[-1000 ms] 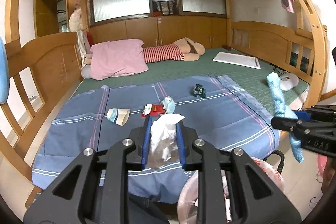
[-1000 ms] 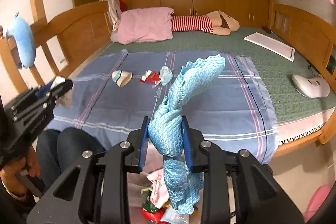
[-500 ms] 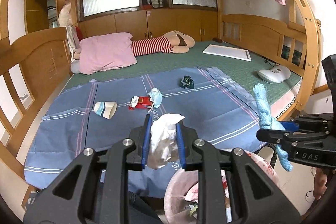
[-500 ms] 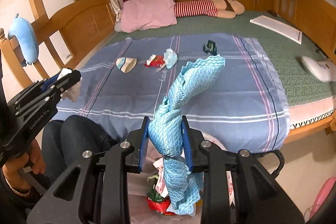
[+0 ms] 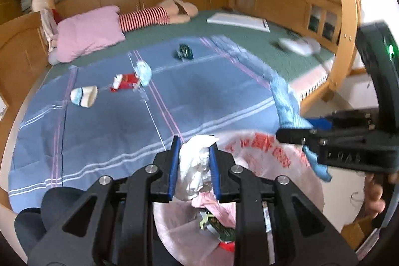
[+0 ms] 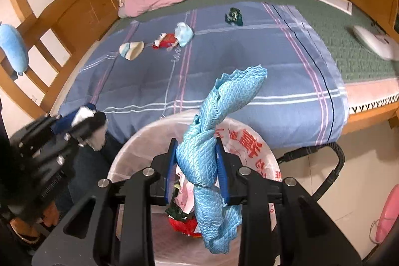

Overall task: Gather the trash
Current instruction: 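Drop the teal cloth into the bin bag with the right tool while the left tool drops the tissue, then grasp the light blue face mask with the right tool while the left tool grasps the red box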

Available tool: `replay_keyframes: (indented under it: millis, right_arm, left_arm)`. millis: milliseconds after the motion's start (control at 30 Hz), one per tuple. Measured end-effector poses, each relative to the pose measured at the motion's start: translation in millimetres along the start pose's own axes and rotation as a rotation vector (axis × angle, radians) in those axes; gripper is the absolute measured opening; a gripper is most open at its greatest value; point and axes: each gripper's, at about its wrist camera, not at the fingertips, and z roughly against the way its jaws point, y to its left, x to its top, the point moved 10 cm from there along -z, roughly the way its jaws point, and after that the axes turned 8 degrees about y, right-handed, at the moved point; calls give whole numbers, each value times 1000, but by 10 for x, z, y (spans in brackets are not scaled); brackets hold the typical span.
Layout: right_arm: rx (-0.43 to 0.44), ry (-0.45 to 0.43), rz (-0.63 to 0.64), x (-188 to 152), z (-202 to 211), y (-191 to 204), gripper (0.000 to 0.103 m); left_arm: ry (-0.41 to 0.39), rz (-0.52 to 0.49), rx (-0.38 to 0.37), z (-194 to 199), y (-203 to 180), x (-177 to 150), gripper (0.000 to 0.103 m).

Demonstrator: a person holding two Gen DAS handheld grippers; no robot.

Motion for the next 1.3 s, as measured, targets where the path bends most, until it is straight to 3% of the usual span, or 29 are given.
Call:
replay_keyframes:
  millis: [467, 533, 567, 600, 633, 667, 733, 1167, 1300]
  right_arm:
    - [-10, 38, 16, -76, -108, 2, 31]
    - [-4, 38, 7, -70, -113, -2, 32]
    - [1, 34, 0, -62, -107, -7, 37]
    - [5, 27, -16, -49, -90, -23, 41]
    - [9, 20, -28, -39, -75, -40, 53]
    - [19, 5, -45, -17, -43, -59, 59]
    - [32, -11, -64, 12, -1, -81, 59]
    - [22, -12, -100, 53, -75, -153, 63]
    - [0, -6, -103, 233, -213, -157, 68]
  left_arm:
    - [29, 1, -15, -91, -35, -55, 27]
    - [30, 9, -17, -90, -22, -55, 35]
    - [31, 15, -18, -91, -13, -57, 40]
    - [31, 24, -18, -89, 2, -56, 51]
    - [30, 31, -18, -84, 12, -51, 59]
    - [26, 41, -21, -77, 26, -47, 61]
    - [23, 48, -22, -68, 26, -49, 67]
    - [-6, 79, -1, -70, 189, 0, 88]
    - [-49, 124, 99, -148, 639, 164, 92]
